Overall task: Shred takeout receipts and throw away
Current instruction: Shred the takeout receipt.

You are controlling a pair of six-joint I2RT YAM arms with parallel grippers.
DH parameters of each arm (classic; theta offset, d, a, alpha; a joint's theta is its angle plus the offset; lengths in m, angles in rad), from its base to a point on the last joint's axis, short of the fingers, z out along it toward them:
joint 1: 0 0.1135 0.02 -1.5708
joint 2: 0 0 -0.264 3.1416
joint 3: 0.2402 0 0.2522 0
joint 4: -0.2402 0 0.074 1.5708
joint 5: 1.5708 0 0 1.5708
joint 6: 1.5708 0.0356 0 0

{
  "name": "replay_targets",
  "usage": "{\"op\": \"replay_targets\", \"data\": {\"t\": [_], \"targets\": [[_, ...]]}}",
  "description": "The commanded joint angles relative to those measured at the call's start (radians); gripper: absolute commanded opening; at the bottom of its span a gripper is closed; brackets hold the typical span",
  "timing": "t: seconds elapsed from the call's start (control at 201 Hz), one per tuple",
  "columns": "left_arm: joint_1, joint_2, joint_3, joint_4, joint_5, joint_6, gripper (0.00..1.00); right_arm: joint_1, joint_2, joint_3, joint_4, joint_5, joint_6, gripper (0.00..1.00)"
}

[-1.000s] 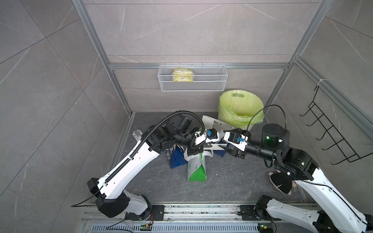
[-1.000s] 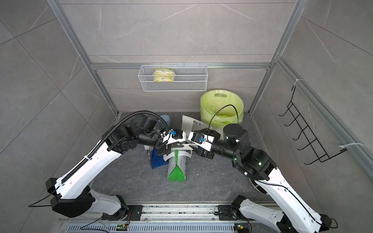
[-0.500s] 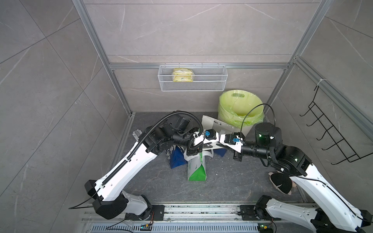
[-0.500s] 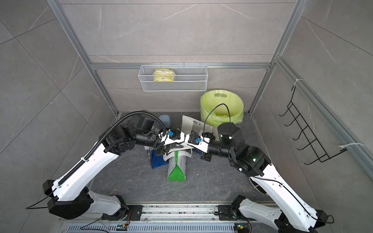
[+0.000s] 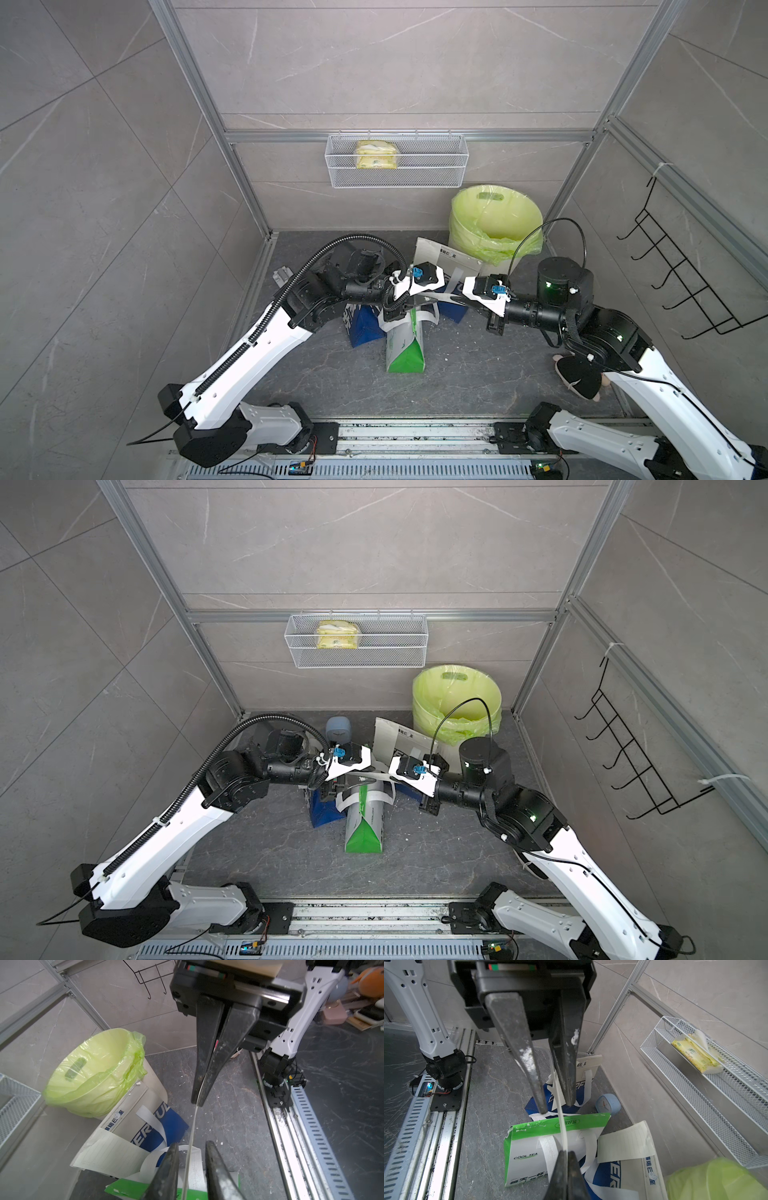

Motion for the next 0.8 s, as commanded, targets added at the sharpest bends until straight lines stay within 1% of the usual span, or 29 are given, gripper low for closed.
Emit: {"op": "replay_targets", "data": {"t": [0.0,0.105,0.144,0.229,0.244,0.264,0.289,0.314,0.333,0.368,0.428,0.483,0.582,0.692,0.796], "targets": [[0.009,-0.003,0.009,0.044,0.034,-0.026,0.16,-0.004,-0.018,-0.008,0.024,-0.033,0.026,0.00],[0.009,0.005,0.014,0.045,0.048,-0.027,0.06,-0.004,-0.020,-0.008,0.019,-0.030,0.025,0.00],[0.010,0.009,0.018,0.045,0.053,-0.027,0.00,-0.004,-0.020,-0.010,0.017,-0.032,0.022,0.00],[0.010,0.015,0.023,0.040,0.062,-0.026,0.00,-0.004,-0.020,-0.009,0.014,-0.031,0.002,0.00],[0.010,0.016,0.025,0.037,0.062,-0.026,0.00,-0.004,-0.021,-0.010,0.016,-0.030,-0.002,0.06],[0.010,0.018,0.029,0.033,0.064,-0.026,0.00,-0.004,-0.023,-0.012,0.022,-0.028,-0.005,0.18],[0.010,0.021,0.033,0.024,0.066,-0.022,0.00,-0.004,-0.023,-0.012,0.026,-0.024,-0.011,0.36],[0.011,0.027,0.038,0.016,0.068,-0.019,0.00,-0.004,-0.021,-0.009,0.026,-0.025,-0.024,0.49],[0.010,0.031,0.042,0.006,0.069,-0.019,0.00,-0.005,-0.018,-0.007,0.029,-0.024,-0.030,0.56],[0.010,0.041,0.052,-0.007,0.072,-0.016,0.00,-0.005,-0.011,0.003,0.030,-0.025,-0.036,0.59],[0.010,0.057,0.070,-0.036,0.080,-0.011,0.00,-0.003,0.011,0.034,0.013,-0.035,-0.049,0.59],[0.011,0.068,0.081,-0.050,0.086,-0.010,0.00,-0.002,0.032,0.057,0.003,-0.050,-0.050,0.58],[0.010,0.067,0.080,-0.045,0.090,-0.010,0.00,-0.003,0.063,0.082,-0.006,-0.070,-0.060,0.51],[0.010,0.061,0.076,-0.038,0.092,-0.010,0.00,-0.003,0.073,0.085,-0.012,-0.073,-0.073,0.42],[0.011,0.055,0.072,-0.037,0.091,-0.008,0.00,-0.003,0.066,0.079,-0.017,-0.071,-0.078,0.37]]}}
